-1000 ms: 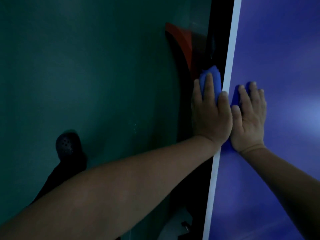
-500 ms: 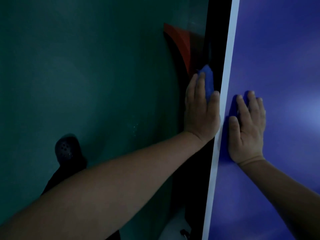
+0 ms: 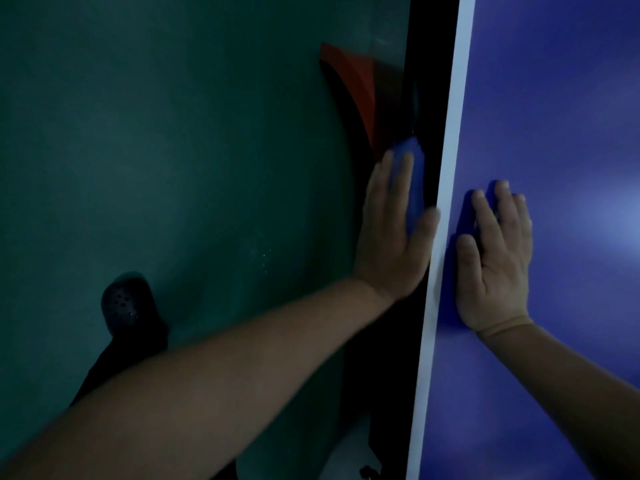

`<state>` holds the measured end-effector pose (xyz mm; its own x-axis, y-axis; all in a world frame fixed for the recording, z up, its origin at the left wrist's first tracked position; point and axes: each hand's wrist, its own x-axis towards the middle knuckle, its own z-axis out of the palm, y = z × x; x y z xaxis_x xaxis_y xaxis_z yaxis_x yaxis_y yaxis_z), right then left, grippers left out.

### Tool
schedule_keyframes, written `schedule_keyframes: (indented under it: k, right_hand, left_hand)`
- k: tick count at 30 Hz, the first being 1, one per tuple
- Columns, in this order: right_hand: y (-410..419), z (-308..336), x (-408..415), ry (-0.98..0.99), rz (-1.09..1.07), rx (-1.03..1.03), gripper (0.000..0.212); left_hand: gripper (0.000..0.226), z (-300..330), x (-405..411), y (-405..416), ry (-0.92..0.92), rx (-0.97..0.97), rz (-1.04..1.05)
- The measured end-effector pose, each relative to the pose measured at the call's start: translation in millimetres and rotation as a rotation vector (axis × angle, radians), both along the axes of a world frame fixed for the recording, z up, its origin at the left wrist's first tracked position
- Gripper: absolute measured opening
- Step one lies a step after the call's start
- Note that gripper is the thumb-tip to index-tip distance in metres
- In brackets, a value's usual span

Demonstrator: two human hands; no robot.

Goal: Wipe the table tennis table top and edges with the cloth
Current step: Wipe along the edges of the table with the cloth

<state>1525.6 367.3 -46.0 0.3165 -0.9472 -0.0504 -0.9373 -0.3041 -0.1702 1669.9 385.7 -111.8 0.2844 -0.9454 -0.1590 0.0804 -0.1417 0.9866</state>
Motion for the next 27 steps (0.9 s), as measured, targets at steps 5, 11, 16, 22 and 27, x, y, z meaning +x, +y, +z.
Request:
schedule_keyframes:
  k: [5,11,16,22,27]
  right_hand:
    - [-1,1,0,0.015,-0.012,0.012,0.053]
    - [-1,3,2,0.027,-0.022,0.028,0.053]
    - [-2,1,4,0.024,-0.005,0.005,0.053]
    - [-2,5,8,0.052,-0.025,0.010,0.054]
    - [-3,8,12,0.067,-0.043,0.051,0.054]
  left_hand:
    - [0.076,9,-8,21,-0.015,-0.013,-0.034]
    - [0.063,30,-40,122,0.075,0.092,-0.129]
    - [0.068,19,0,-4,-0.020,-0.004,0.006]
    - [0.071,23,3,-2,0.028,0.013,-0.052]
    - [0.066,39,-13,60,0.170,0.097,-0.118]
